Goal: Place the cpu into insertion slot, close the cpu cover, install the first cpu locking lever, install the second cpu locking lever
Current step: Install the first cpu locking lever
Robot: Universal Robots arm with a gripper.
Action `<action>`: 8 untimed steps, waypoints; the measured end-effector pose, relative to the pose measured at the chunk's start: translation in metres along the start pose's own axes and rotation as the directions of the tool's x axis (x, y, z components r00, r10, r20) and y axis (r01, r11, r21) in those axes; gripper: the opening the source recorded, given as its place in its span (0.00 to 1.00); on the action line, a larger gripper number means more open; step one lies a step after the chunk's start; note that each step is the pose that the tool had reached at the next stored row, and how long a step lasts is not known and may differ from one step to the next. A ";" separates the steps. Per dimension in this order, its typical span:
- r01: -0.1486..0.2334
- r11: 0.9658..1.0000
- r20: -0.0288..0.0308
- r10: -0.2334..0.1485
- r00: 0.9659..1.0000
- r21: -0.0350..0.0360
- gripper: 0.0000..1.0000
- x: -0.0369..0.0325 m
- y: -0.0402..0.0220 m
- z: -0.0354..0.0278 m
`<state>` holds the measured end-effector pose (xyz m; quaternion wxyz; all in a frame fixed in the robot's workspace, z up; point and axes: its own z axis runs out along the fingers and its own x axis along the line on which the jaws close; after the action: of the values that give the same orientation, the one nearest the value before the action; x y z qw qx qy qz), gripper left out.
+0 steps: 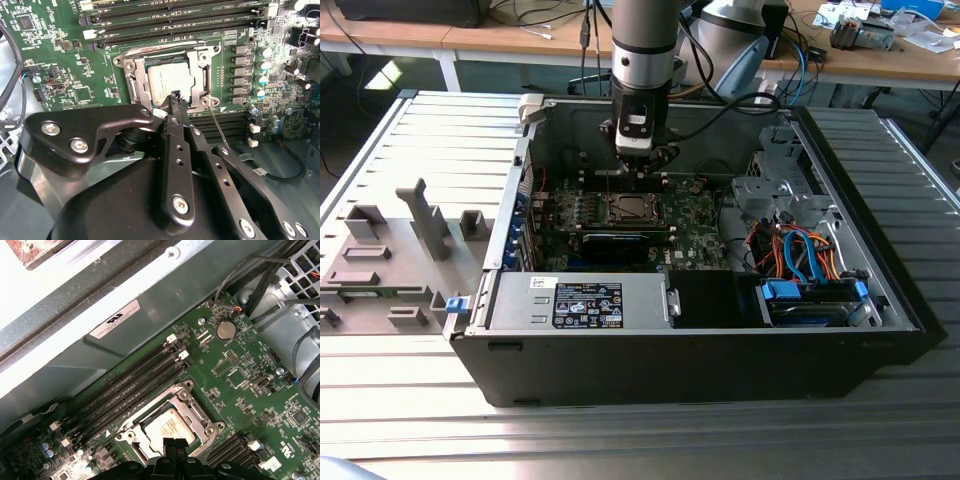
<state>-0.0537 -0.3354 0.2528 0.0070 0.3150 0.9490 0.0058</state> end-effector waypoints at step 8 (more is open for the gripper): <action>0.020 1.000 0.000 -0.020 1.000 0.000 0.11 0.0000 0.0000 0.0000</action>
<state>-0.0537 -0.3354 0.2528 0.0070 0.3056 0.9521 0.0058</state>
